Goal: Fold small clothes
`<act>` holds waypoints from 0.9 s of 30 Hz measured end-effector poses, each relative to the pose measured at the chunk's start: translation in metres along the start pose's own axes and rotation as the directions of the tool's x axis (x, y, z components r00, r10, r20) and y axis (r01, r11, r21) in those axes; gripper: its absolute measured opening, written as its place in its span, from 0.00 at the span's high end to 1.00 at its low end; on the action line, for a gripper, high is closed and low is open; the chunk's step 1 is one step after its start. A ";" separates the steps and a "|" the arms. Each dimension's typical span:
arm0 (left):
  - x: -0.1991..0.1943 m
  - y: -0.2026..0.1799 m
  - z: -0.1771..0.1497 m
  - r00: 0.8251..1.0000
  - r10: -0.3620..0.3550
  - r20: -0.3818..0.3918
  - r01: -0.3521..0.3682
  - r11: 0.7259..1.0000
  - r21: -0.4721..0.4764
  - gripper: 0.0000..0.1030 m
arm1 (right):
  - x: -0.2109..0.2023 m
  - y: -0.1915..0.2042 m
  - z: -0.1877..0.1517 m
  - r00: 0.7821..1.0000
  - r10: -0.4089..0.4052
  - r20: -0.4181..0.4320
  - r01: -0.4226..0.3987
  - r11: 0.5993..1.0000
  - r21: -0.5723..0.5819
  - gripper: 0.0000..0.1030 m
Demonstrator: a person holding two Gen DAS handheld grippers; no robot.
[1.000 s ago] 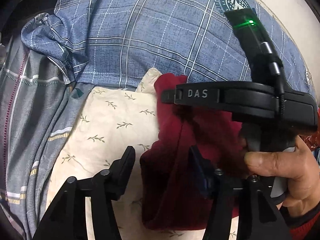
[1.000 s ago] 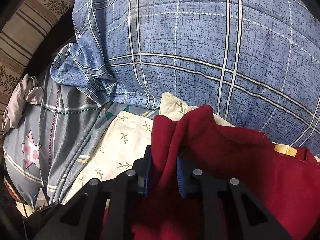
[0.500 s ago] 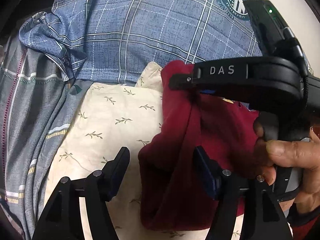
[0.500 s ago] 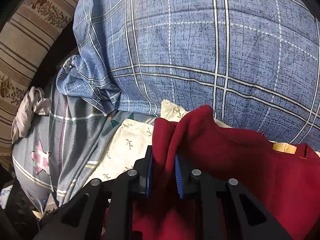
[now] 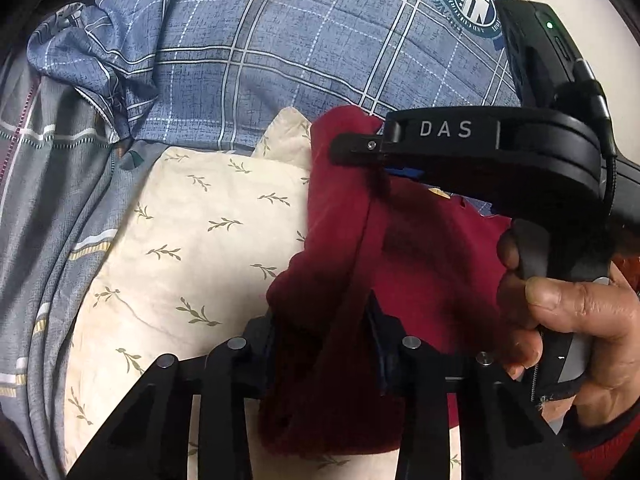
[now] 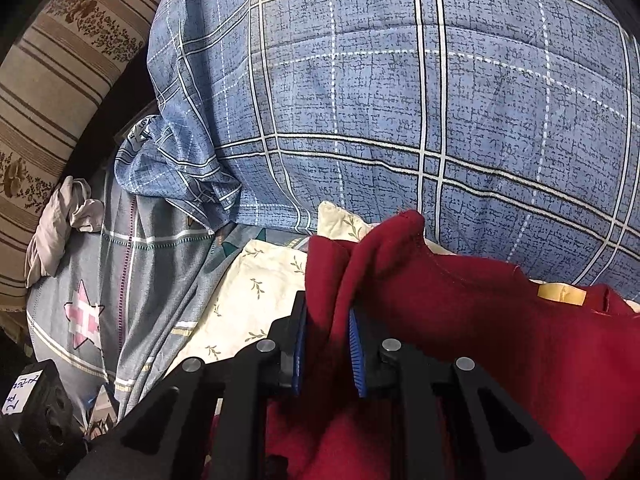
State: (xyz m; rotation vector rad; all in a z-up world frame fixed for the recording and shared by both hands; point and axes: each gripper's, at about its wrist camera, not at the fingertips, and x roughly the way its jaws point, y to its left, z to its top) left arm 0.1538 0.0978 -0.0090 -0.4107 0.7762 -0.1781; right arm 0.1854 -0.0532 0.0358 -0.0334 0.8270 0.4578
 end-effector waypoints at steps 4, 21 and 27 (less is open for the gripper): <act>-0.001 0.001 0.000 1.000 0.000 0.001 0.000 1.000 0.001 0.67 | -0.001 0.003 0.000 1.000 -0.013 0.000 0.013 1.000 -0.008 0.83; -0.021 -0.015 -0.006 1.000 0.009 0.027 -0.010 0.999 0.039 0.74 | -0.026 -0.002 -0.004 0.999 -0.037 0.028 0.036 0.999 0.012 0.83; -0.026 -0.022 -0.007 0.999 0.022 0.028 -0.023 0.998 0.058 0.76 | -0.036 -0.004 -0.007 0.998 -0.053 0.037 0.053 0.998 0.015 0.83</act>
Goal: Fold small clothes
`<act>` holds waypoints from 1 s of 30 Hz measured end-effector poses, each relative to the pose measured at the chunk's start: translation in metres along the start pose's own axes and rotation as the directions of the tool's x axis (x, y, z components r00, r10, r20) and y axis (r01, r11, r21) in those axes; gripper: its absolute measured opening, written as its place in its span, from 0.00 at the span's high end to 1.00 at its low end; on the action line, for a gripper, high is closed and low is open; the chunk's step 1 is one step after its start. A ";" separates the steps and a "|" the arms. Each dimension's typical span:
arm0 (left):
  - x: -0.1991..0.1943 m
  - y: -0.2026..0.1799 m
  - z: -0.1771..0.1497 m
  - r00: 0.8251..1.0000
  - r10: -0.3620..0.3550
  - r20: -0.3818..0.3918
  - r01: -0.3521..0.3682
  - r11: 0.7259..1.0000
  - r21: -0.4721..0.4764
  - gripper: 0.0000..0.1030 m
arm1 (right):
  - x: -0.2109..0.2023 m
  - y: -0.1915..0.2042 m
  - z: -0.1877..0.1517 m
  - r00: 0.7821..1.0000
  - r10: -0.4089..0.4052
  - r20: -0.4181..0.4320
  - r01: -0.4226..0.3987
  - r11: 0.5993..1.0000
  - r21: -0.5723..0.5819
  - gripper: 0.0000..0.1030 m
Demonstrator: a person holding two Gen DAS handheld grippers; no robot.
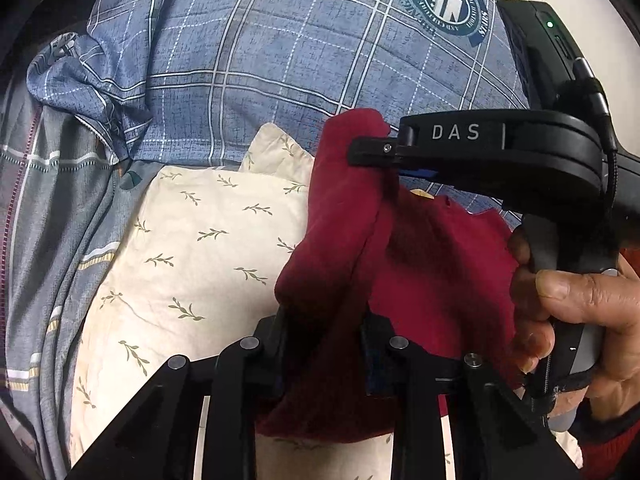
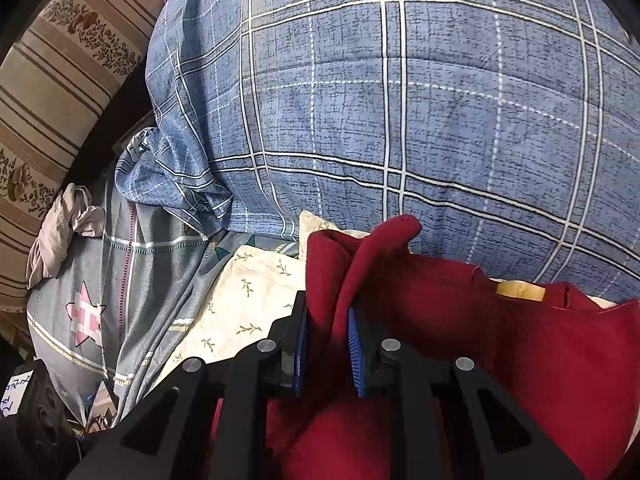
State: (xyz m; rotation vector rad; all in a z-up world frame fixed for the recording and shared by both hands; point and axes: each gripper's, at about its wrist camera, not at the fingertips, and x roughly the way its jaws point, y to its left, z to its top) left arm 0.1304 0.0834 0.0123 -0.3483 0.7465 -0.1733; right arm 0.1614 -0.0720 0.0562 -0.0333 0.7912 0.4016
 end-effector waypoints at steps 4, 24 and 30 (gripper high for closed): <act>-0.004 -0.003 -0.001 1.000 0.001 0.001 -0.001 1.000 0.002 0.77 | -0.006 -0.001 -0.001 1.000 -0.008 0.005 0.008 1.000 -0.001 0.83; -0.026 -0.040 -0.003 1.000 -0.027 -0.002 0.027 0.995 0.095 0.79 | -0.041 -0.022 -0.004 0.999 -0.033 0.033 0.032 0.999 0.013 0.83; -0.030 -0.057 0.003 0.997 -0.076 -0.028 0.078 0.991 0.108 0.79 | -0.054 -0.036 -0.002 0.998 -0.047 0.040 0.047 0.999 0.008 0.84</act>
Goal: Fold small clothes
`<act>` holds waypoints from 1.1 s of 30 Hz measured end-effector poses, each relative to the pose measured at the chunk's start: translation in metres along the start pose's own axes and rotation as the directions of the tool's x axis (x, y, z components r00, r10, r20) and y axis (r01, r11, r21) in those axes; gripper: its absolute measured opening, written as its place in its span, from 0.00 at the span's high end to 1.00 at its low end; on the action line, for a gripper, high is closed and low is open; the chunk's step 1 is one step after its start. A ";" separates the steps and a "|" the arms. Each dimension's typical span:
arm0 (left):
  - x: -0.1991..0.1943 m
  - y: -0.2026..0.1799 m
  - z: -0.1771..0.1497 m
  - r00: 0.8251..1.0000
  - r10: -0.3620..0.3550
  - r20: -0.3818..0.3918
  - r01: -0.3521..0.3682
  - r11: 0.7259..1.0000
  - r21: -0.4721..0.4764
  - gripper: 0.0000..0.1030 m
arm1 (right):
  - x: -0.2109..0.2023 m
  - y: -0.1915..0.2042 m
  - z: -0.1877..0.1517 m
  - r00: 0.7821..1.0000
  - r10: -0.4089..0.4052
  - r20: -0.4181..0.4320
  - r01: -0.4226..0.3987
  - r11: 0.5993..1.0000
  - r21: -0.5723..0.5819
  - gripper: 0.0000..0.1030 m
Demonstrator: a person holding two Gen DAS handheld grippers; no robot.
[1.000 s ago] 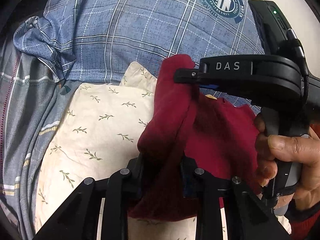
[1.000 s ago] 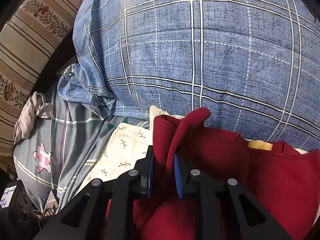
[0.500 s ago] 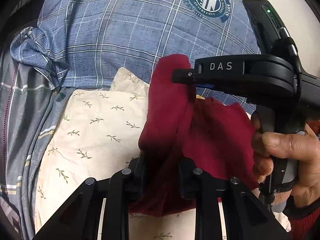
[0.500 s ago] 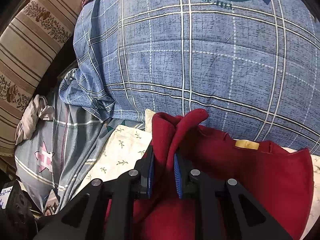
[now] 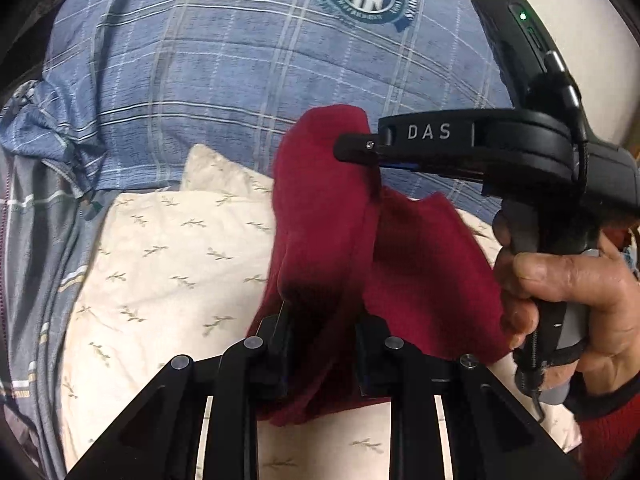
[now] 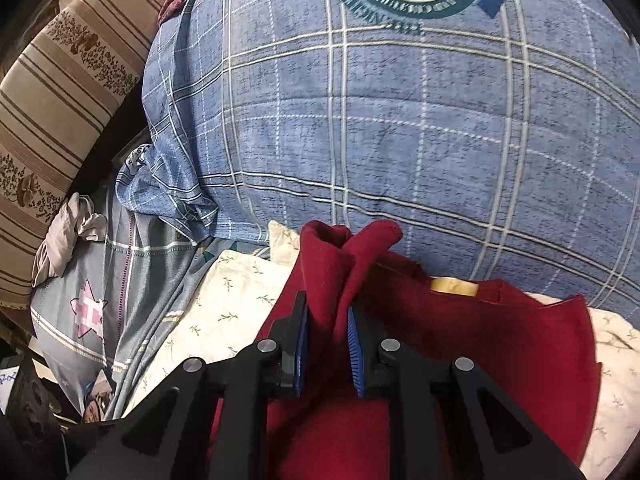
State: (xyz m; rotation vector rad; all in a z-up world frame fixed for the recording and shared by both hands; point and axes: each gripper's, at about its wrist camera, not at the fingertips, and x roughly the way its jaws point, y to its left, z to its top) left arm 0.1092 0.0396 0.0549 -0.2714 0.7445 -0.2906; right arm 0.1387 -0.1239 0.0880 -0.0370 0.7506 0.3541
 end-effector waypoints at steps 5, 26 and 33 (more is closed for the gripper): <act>-0.001 -0.024 0.007 0.999 -0.031 -0.015 0.032 0.999 0.038 0.80 | -0.015 -0.021 0.001 1.000 -0.025 0.015 0.025 1.000 0.009 0.84; 0.054 -0.145 0.014 0.979 -0.166 -0.119 0.182 0.973 0.142 0.80 | -0.074 -0.141 -0.027 0.981 -0.190 0.022 0.187 0.977 0.103 0.86; 0.098 -0.156 0.011 0.969 -0.186 -0.164 0.203 0.974 0.099 0.81 | -0.062 -0.173 -0.031 0.972 -0.236 -0.001 0.234 0.963 0.132 0.92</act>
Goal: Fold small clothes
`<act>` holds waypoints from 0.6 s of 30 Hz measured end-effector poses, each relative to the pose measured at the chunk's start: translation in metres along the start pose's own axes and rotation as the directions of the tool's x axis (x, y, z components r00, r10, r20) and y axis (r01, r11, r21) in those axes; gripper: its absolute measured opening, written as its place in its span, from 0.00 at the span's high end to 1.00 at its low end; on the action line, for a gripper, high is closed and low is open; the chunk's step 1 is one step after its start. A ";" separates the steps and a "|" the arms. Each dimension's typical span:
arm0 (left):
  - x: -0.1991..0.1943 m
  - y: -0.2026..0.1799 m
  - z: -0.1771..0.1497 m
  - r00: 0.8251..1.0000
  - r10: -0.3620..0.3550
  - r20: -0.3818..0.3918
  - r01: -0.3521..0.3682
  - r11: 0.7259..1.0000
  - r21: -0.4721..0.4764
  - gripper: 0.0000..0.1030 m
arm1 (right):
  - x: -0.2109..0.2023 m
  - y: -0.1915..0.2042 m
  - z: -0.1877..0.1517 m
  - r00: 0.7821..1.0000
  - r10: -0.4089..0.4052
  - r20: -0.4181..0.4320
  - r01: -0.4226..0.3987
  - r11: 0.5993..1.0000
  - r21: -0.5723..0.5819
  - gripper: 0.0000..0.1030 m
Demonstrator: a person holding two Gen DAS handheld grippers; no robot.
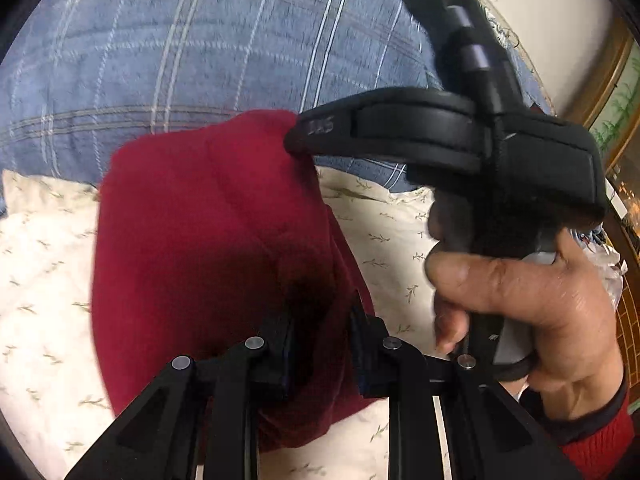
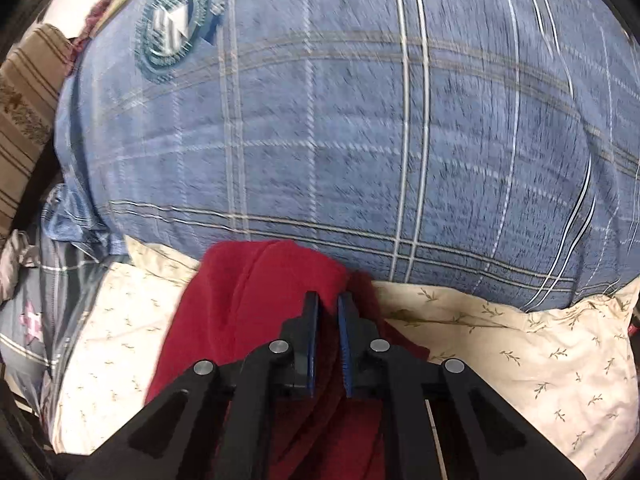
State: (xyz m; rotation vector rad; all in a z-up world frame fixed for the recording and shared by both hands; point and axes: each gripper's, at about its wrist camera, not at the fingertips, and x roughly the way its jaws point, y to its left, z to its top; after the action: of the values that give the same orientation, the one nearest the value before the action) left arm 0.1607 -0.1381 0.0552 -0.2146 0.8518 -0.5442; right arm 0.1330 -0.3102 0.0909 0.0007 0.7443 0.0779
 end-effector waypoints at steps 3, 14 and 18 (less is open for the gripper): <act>0.022 0.001 -0.002 0.999 -0.014 -0.033 0.014 1.000 -0.021 0.81 | 0.016 -0.010 -0.007 1.000 -0.006 -0.027 0.007 0.999 0.031 0.91; -0.025 0.011 -0.018 0.996 -0.088 -0.012 0.088 0.991 0.102 0.42 | -0.035 -0.044 -0.045 0.993 0.120 0.013 -0.120 0.975 0.189 0.51; -0.055 0.031 -0.036 1.000 -0.011 0.025 0.009 0.996 0.089 0.42 | -0.040 -0.030 -0.061 0.982 0.187 -0.019 -0.181 0.968 0.176 0.46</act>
State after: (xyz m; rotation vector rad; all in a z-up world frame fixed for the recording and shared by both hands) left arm 0.1154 -0.0815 0.0561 -0.1443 0.8006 -0.5866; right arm 0.0643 -0.3449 0.0723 0.2356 0.7832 0.1903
